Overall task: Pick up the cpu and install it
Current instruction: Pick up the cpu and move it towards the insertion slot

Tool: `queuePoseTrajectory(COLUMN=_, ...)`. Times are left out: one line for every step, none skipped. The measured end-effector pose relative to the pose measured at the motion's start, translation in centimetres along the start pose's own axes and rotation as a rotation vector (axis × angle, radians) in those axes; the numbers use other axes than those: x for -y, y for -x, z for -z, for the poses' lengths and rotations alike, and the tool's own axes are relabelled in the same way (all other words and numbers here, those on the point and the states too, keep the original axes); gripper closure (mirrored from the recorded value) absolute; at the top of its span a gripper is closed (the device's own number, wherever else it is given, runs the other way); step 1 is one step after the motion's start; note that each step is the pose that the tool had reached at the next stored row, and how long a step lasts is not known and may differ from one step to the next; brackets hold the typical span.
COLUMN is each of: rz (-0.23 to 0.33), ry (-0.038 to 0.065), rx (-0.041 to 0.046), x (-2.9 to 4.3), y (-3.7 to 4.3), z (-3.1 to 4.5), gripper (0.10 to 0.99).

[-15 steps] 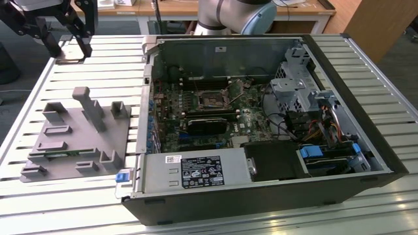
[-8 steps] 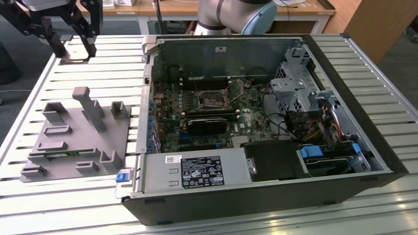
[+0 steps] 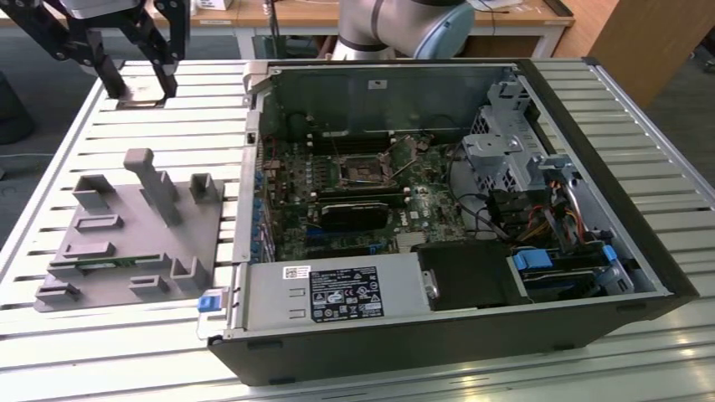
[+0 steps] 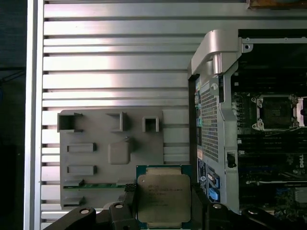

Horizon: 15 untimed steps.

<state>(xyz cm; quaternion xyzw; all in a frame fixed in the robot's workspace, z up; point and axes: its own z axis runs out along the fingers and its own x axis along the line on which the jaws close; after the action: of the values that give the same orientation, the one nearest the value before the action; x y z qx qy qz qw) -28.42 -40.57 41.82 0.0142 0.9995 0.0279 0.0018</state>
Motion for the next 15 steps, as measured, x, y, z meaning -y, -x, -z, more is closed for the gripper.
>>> queuePoseTrajectory(rz=0.000, ry=0.000, rx=0.0000, x=0.00, y=0.16, z=0.00, gripper=0.545)
queuePoseTrajectory(rz=0.000, ry=0.000, rx=0.0000, x=-0.01, y=0.32, z=0.00, gripper=0.545)
queuePoseTrajectory(rz=0.000, ry=0.000, rx=0.0001, x=-0.01, y=0.47, z=0.00, gripper=0.545)
queuePoseTrajectory(rz=0.000, ry=0.000, rx=0.0000, x=-0.02, y=0.62, z=-0.01, gripper=0.545)
queuePoseTrajectory(rz=0.000, ry=0.000, rx=0.0000, x=-0.02, y=0.76, z=0.00, gripper=0.545)
queuePoseTrajectory(rz=0.000, ry=0.000, rx=0.0000, x=-0.03, y=0.90, z=0.00, gripper=0.545)
queuePoseTrajectory(rz=0.000, ry=0.000, rx=0.0000, x=-0.03, y=1.02, z=-0.01, gripper=0.545)
queuePoseTrajectory(rz=0.000, ry=0.000, rx=0.0000, x=-0.03, y=1.16, z=-0.01, gripper=0.545)
queuePoseTrajectory(rz=0.000, ry=0.000, rx=0.0000, x=-0.04, y=1.29, z=0.00, gripper=0.545)
queuePoseTrajectory(rz=0.000, ry=0.000, rx=0.0000, x=-0.04, y=1.42, z=0.00, gripper=0.545)
queuePoseTrajectory(rz=0.000, ry=0.000, rx=0.0000, x=-0.04, y=1.54, z=-0.01, gripper=0.545)
queuePoseTrajectory(rz=0.000, ry=0.000, rx=0.0000, x=-0.05, y=1.67, z=-0.01, gripper=0.545)
queuePoseTrajectory(rz=0.000, ry=0.000, rx=0.0000, x=-0.05, y=1.79, z=-0.01, gripper=0.545)
queuePoseTrajectory(rz=0.000, ry=0.000, rx=0.0000, x=-0.06, y=1.90, z=-0.01, gripper=0.545)
queuePoseTrajectory(rz=0.000, ry=0.000, rx=0.0000, x=-0.06, y=2.01, z=-0.01, gripper=0.545)
